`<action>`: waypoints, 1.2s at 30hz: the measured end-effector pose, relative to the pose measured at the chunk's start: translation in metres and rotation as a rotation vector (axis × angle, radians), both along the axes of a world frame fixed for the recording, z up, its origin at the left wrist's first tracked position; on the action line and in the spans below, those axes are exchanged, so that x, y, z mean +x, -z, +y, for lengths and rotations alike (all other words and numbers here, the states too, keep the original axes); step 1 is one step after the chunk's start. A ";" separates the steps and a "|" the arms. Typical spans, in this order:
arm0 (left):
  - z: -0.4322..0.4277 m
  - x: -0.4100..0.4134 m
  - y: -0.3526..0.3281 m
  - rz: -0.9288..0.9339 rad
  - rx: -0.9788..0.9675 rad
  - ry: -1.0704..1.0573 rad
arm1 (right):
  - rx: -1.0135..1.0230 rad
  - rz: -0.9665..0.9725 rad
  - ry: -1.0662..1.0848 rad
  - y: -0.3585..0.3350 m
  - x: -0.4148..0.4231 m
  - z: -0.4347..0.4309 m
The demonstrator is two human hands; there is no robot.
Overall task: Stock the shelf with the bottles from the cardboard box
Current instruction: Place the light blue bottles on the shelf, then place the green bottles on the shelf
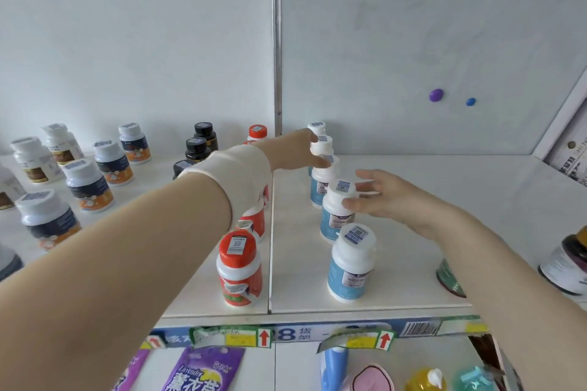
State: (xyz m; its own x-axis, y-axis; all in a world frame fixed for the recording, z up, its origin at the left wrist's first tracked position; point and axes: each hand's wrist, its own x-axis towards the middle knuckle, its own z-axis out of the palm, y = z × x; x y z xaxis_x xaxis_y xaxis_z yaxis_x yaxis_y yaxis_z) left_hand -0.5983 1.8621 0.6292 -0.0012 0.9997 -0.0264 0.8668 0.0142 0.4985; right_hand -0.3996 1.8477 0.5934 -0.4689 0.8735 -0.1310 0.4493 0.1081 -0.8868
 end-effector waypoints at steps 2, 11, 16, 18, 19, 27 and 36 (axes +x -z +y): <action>-0.022 -0.006 -0.017 0.089 0.078 -0.027 | 0.035 -0.013 -0.009 -0.023 0.006 -0.010; -0.177 -0.053 -0.047 0.721 0.187 -0.228 | 0.631 -0.338 -0.088 -0.059 -0.073 -0.086; -0.278 -0.116 -0.047 0.991 0.170 -0.387 | 0.921 -0.451 -0.250 -0.064 -0.170 -0.163; -0.322 -0.150 -0.045 1.050 0.135 -0.464 | 0.991 -0.471 -0.334 -0.066 -0.215 -0.197; -0.347 -0.168 -0.043 1.068 0.114 -0.495 | 0.999 -0.474 -0.370 -0.065 -0.240 -0.216; -0.598 -0.337 0.005 0.894 -0.081 -0.837 | 1.127 -0.387 -0.709 -0.025 -0.467 -0.406; -0.821 -0.466 0.131 0.657 -0.380 -1.144 | 1.123 -0.452 -1.117 0.094 -0.640 -0.589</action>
State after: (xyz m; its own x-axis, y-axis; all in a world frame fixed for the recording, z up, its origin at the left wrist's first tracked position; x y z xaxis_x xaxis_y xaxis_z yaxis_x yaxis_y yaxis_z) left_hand -1.0643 1.0412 0.4982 -0.9309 0.3640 0.0296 0.3522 0.9163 -0.1907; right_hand -1.0394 1.2587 0.4995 -0.9947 -0.1032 0.0025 -0.1031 0.9943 0.0274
